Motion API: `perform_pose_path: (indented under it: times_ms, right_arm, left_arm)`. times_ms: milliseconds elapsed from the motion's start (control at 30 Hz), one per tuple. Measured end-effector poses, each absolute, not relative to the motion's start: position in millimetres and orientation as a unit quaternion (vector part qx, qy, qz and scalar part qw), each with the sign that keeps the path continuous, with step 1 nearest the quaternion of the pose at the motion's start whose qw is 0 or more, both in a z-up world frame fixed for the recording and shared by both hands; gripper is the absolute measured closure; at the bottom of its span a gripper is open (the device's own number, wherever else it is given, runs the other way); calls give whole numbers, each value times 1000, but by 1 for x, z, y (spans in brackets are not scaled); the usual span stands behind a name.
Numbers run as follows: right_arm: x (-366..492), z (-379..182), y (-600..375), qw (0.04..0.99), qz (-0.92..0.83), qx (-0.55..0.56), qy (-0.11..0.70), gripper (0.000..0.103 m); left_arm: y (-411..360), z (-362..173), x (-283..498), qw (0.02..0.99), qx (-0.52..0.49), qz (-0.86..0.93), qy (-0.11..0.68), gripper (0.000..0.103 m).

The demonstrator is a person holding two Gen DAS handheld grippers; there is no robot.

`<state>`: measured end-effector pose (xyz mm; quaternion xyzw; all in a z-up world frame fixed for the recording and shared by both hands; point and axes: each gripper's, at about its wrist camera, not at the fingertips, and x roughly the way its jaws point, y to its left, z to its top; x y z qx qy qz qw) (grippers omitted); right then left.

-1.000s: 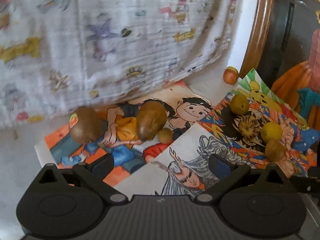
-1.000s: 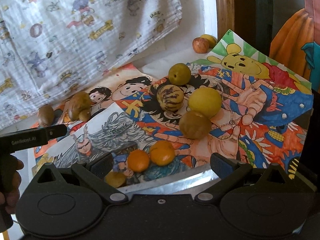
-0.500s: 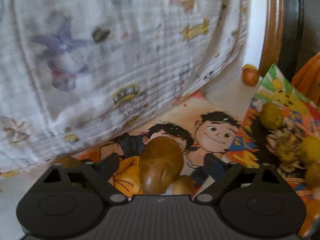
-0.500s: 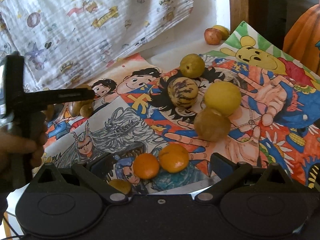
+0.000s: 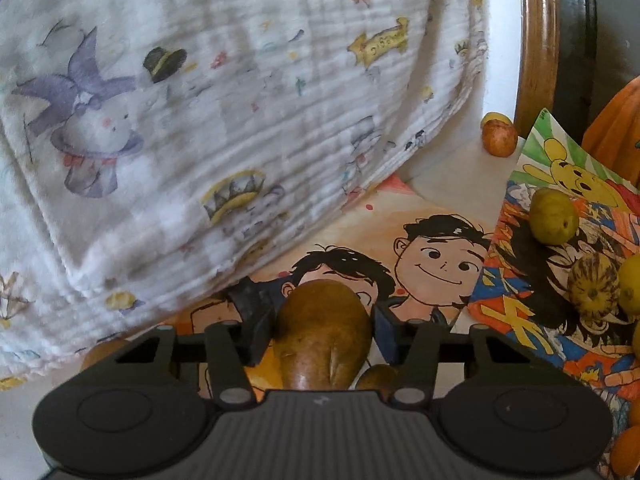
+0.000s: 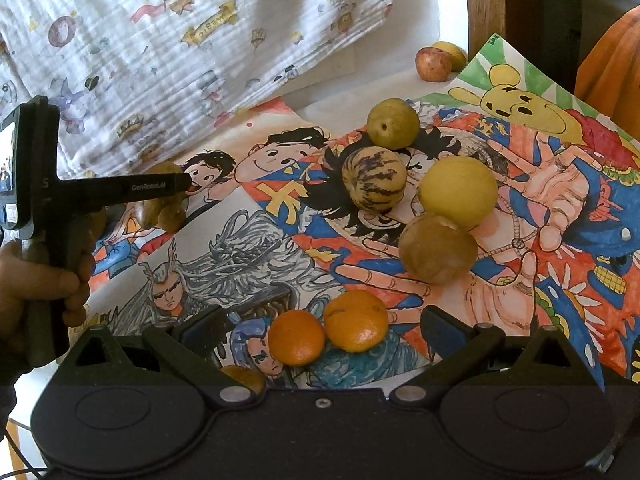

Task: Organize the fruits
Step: 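Close left tool on the brown pear while right tool closes on the small yellow fruit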

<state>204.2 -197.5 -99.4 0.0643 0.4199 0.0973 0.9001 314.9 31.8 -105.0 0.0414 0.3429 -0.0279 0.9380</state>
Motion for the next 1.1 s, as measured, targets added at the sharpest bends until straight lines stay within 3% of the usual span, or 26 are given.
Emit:
perform_pose_path:
  times_ms: [567,733,1100]
  right_arm:
    - [192,-90,-197,910,110,58,395,1]
    - [201,-95,-211,911,81,60,401,7]
    - [184,-88,-190,907,131,41,399,7]
  left_arm:
    - [46,-68,281,951,11,-40,307,47]
    - [45,-67,274,950,7,-44,308,47]
    - [55,-69,263,949,-7,-44,313,47]
